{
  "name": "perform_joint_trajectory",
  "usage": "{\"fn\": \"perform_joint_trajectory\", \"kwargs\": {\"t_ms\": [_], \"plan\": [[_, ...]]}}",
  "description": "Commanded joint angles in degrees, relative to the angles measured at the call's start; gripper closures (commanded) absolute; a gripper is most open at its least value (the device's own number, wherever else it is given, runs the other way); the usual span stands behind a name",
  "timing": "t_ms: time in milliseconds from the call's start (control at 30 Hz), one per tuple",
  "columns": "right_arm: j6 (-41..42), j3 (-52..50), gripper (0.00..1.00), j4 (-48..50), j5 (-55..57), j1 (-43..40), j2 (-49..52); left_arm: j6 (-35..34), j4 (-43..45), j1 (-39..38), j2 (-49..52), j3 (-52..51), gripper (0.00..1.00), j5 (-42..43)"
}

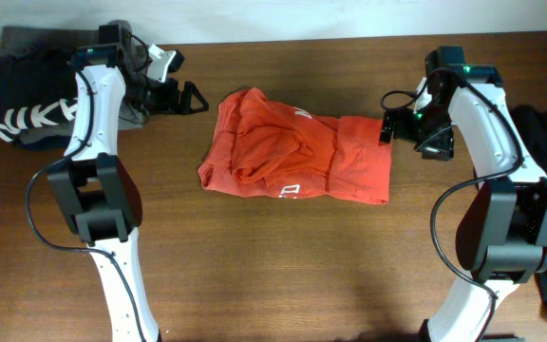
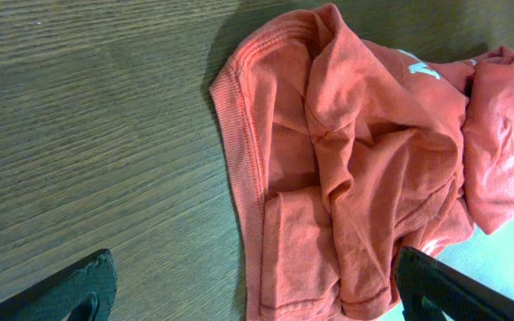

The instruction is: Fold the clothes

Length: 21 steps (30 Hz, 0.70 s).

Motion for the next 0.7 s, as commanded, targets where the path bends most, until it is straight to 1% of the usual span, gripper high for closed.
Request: {"fn": "perform_joint_trajectory", "kwargs": {"t_ms": [0,267,500,667], "plan": [[-0.42,-0.31,0.01,0.13,0.50,0.00,0.22,2.32,-0.37,-0.15,2.60,0.79,0.01,4.44],[-0.42,-0.31,0.01,0.15,0.50,0.00,0.22,2.29,-3.65,-0.28,7.91,0.70,0.01,4.39],[-0.44,-0.31,0.01,0.15,0.50,0.00,0.22,2.32,-3.80,-1.01,9.51,0.66,0.01,4.37],[-0.44,-0.31,0.01,0.20,0.50,0.00,0.22,2.32,-4.31,-2.93,9.73,0.66,0.01,4.37]]}}
